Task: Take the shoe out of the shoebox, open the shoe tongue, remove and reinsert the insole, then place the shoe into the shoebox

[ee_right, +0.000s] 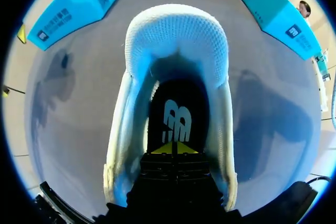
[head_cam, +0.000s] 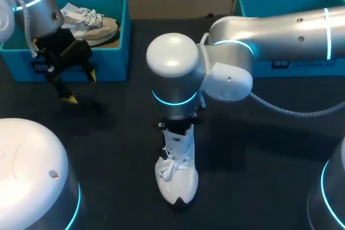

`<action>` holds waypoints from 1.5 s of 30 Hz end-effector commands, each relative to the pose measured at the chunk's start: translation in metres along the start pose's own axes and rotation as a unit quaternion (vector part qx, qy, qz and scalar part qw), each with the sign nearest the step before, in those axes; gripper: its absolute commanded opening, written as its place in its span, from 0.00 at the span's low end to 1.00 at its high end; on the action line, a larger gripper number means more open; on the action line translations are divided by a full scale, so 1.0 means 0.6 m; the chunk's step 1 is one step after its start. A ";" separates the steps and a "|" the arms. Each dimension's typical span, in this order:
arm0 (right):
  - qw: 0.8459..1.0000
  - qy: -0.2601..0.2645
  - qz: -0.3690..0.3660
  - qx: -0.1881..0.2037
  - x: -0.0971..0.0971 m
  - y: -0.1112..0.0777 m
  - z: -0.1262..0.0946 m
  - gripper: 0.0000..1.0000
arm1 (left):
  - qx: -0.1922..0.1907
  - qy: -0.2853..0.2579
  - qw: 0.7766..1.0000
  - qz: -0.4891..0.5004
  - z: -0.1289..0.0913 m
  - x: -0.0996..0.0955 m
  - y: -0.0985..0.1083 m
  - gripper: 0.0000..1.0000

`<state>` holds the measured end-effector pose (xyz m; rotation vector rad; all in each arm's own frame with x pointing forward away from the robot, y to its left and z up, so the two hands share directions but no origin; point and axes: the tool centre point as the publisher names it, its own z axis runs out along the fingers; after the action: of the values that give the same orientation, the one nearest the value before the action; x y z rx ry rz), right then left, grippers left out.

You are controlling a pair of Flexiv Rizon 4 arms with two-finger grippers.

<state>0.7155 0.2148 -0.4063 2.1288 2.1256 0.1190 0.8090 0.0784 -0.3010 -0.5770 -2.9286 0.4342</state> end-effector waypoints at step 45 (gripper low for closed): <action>0.996 -0.004 0.012 0.092 -0.010 -0.006 -0.082 0.15 | -0.002 0.000 1.000 0.000 -0.001 0.001 0.000 1.00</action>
<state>0.6989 0.2163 -0.3523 2.2340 2.1625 -0.0918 0.8090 0.0785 -0.3010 -0.5766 -2.9286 0.4342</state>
